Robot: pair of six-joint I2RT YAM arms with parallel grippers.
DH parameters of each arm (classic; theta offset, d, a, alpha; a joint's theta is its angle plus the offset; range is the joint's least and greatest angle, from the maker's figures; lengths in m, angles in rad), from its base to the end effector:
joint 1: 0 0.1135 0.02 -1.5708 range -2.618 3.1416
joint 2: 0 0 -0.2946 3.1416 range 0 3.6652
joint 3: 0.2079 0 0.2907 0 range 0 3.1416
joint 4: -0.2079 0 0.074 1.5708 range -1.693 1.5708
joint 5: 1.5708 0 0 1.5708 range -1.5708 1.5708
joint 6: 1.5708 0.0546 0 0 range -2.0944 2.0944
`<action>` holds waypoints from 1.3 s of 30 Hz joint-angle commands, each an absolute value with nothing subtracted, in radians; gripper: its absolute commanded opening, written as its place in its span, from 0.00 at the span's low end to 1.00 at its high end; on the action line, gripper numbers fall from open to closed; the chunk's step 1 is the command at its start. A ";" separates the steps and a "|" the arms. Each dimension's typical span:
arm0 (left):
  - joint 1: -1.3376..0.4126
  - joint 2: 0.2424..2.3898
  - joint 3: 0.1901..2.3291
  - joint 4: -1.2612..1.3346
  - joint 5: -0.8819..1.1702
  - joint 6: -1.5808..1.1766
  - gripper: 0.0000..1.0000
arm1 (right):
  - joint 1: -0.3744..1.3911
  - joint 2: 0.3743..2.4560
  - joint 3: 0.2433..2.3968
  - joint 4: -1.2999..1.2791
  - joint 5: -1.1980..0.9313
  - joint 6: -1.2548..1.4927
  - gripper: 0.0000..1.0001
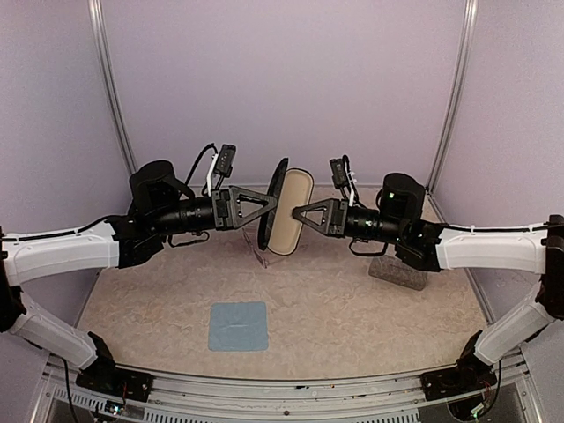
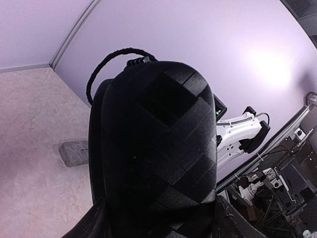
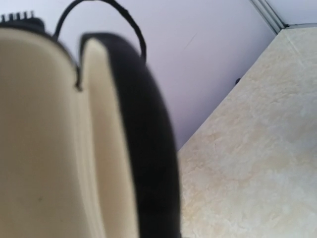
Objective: Organize the sunglasses
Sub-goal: Pass from the left arm to the right, then place the opened sunglasses case at the center of the board.
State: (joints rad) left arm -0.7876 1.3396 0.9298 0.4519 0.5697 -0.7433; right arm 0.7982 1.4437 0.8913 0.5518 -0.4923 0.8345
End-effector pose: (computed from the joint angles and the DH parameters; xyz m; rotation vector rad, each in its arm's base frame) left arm 0.2311 -0.2739 0.3470 0.5594 1.6963 -1.5952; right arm 0.2456 0.2890 0.3075 -0.4150 1.7899 1.6044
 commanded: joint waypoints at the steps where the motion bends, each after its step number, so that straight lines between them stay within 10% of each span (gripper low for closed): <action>1: -0.784 1.333 0.934 0.476 0.563 -0.755 0.08 | 0.807 1.430 0.922 0.563 -0.492 0.797 0.00; 12: -0.783 1.300 0.936 0.366 0.431 -0.724 0.98 | 0.806 1.397 1.010 0.298 -0.379 0.671 0.00; 39: -0.435 0.957 0.932 -0.203 0.208 -0.535 0.99 | 0.885 1.589 1.254 -0.349 0.623 -0.344 0.00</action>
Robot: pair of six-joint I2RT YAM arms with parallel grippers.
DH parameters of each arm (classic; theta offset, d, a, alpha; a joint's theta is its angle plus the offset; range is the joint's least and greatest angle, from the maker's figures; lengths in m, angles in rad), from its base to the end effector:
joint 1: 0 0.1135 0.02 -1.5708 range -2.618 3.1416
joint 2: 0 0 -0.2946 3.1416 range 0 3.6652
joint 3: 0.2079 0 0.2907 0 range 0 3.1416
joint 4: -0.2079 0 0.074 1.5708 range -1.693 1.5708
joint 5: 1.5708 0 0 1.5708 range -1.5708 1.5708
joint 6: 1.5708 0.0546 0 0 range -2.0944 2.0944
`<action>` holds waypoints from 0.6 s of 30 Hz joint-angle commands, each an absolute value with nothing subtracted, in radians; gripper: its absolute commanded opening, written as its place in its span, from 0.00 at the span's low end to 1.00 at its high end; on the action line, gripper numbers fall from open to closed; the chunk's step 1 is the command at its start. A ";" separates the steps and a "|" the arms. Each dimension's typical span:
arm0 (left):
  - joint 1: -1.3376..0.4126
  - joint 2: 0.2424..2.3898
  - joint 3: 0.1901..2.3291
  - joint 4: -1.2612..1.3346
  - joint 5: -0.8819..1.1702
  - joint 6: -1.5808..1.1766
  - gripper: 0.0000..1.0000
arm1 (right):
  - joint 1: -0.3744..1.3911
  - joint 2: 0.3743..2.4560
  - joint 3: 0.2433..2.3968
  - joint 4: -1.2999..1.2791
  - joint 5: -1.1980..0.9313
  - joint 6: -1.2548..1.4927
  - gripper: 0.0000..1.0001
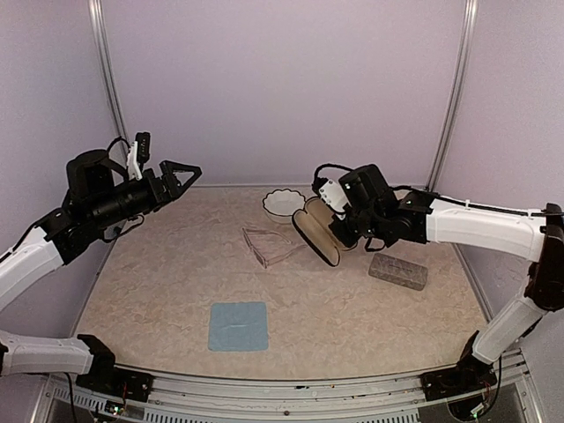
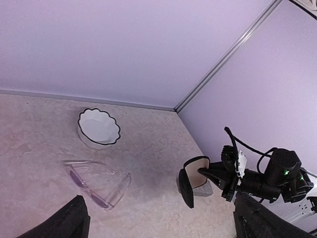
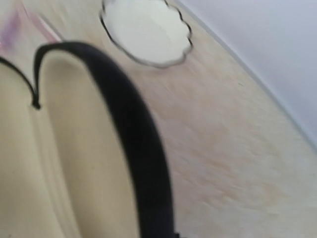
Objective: Organize the sunglasses
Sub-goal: Place the opened sunglasses case at the center of the board.
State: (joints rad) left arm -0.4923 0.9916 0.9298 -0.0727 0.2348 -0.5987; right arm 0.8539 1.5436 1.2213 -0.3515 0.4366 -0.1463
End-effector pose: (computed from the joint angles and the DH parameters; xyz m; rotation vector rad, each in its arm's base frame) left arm 0.2340 -0.1399 0.3853 0.0895 1.8058 -0.9967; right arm 0.2784 0.2843 0.2978 -0.8337 2.0068 -0.0894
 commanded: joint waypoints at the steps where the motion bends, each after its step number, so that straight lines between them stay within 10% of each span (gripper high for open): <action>1: -0.418 0.953 0.936 -0.225 0.207 -0.525 0.99 | 0.894 1.603 1.253 -0.333 0.645 -0.380 0.00; 18: -0.344 0.944 0.900 -0.323 0.239 -0.459 0.99 | 0.963 1.890 1.283 -0.123 0.759 -0.794 0.00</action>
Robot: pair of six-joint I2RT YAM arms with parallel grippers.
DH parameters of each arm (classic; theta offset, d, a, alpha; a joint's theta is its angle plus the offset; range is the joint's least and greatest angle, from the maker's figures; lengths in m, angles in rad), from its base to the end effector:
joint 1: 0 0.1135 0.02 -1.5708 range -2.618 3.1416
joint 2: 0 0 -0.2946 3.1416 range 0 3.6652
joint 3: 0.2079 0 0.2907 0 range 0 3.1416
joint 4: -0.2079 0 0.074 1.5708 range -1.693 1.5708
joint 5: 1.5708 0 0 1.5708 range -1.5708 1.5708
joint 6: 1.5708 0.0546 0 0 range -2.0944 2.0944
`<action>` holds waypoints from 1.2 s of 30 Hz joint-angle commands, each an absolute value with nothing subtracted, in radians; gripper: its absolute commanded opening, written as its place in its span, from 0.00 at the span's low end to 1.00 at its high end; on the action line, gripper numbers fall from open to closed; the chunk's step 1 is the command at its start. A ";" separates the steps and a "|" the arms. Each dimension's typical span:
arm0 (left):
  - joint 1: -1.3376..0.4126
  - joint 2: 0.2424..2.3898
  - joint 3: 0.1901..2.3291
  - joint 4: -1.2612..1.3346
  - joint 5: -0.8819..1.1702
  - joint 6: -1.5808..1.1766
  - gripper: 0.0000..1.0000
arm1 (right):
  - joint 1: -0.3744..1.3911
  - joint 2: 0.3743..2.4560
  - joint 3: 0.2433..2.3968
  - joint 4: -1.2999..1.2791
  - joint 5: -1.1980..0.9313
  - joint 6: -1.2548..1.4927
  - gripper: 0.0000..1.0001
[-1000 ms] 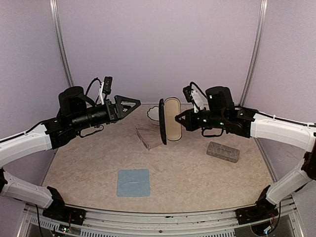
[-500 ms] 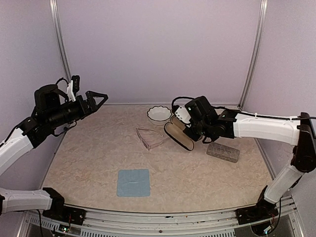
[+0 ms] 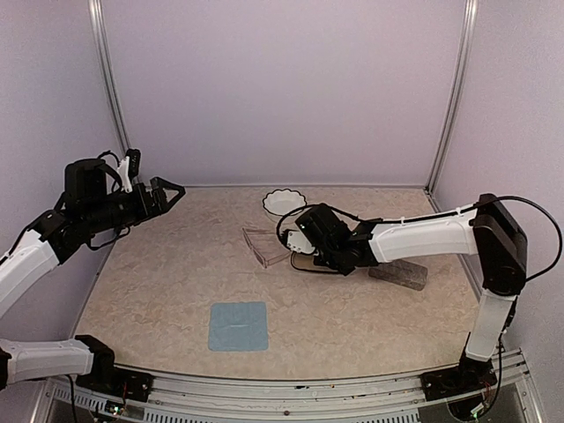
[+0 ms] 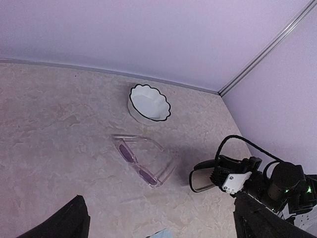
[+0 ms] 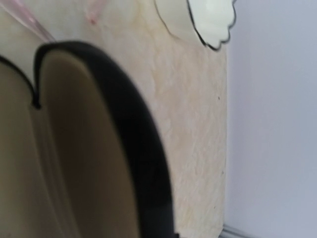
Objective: Organize the sunglasses
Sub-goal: Place the opened sunglasses case at the center of the board.
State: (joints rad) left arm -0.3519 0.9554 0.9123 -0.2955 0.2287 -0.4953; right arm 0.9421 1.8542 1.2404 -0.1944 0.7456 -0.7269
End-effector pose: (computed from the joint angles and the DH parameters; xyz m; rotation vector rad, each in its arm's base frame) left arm 0.2367 -0.1001 0.3595 0.0187 1.9802 -0.7811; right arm 0.2936 0.3408 0.1991 -1.4026 1.7381 -0.7629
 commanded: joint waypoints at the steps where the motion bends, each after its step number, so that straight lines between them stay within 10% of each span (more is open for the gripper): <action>1: -0.344 0.941 0.897 -0.325 0.239 -0.457 0.99 | 0.966 1.901 1.284 -0.110 0.757 -0.804 0.00; 14: -0.344 0.927 0.866 -0.321 0.244 -0.459 0.99 | 0.980 2.004 1.306 -0.081 0.743 -0.812 0.00; 22: -0.344 0.934 0.864 -0.313 0.252 -0.467 0.99 | 0.980 2.011 1.298 -0.074 0.739 -0.804 0.25; 36: -0.344 0.931 0.867 -0.315 0.254 -0.476 0.99 | 0.979 1.992 1.282 -0.063 0.730 -0.787 0.35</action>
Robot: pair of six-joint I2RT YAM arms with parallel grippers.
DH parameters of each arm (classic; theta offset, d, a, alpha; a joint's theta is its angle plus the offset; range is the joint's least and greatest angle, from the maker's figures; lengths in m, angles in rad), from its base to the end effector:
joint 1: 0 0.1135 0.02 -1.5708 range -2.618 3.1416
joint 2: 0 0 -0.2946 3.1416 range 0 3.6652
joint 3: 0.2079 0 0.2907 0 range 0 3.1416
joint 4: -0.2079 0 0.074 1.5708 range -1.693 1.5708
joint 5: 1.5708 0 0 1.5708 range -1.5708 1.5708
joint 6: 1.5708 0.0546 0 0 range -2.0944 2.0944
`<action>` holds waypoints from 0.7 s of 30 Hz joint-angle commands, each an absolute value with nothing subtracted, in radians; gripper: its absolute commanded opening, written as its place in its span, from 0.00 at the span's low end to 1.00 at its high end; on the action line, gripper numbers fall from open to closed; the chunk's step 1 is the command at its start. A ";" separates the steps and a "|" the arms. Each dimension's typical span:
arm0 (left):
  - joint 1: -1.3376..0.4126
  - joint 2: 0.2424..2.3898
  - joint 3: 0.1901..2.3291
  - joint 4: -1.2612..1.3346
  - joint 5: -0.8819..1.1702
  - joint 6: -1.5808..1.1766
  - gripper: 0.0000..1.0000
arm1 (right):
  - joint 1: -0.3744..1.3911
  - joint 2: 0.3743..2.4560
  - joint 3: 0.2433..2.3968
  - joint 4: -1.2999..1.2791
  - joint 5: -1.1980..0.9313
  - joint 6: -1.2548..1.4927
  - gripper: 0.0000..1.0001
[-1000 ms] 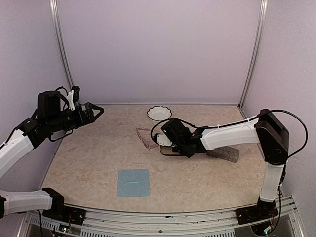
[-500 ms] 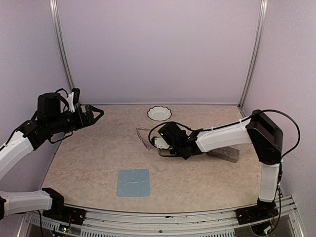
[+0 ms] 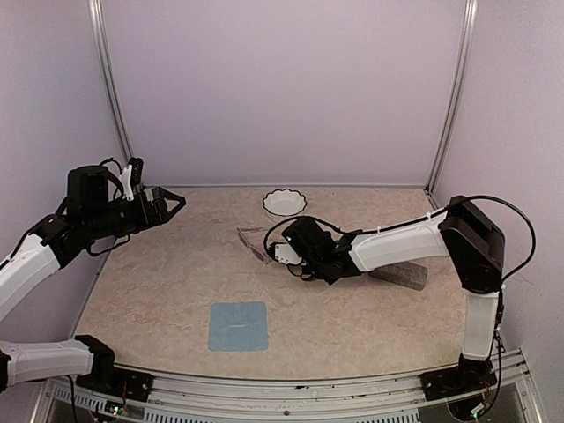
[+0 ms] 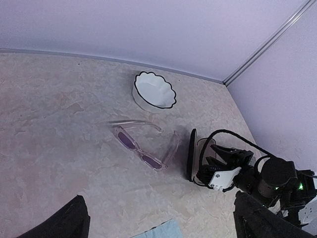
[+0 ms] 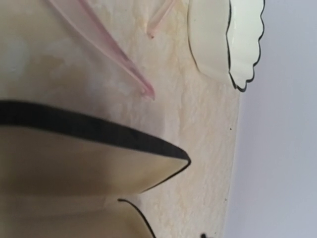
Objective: Organize the sunglasses
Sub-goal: Place the opened sunglasses case at the center of the board.
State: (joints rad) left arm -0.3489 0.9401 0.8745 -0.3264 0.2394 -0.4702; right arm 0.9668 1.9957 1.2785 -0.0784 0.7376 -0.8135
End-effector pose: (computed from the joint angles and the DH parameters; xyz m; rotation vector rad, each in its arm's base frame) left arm 0.2319 -0.0981 0.3441 0.0398 2.0316 -0.7628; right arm 0.3002 0.3704 0.1584 -1.4969 1.6604 -0.7819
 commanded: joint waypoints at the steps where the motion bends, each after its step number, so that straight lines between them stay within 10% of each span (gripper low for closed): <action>1: -0.344 0.930 0.866 -0.314 0.254 -0.476 0.99 | 0.979 1.992 1.279 -0.069 0.726 -0.777 0.35; 21: -0.344 0.954 0.876 -0.289 0.278 -0.488 0.99 | 0.745 1.756 1.288 -0.278 0.370 -0.197 0.32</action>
State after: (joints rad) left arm -0.3489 0.9447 0.8745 -0.3218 0.2607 -0.4831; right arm 0.8158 1.8114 1.2800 -0.2249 0.5098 -0.3679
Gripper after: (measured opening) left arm 0.988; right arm 0.338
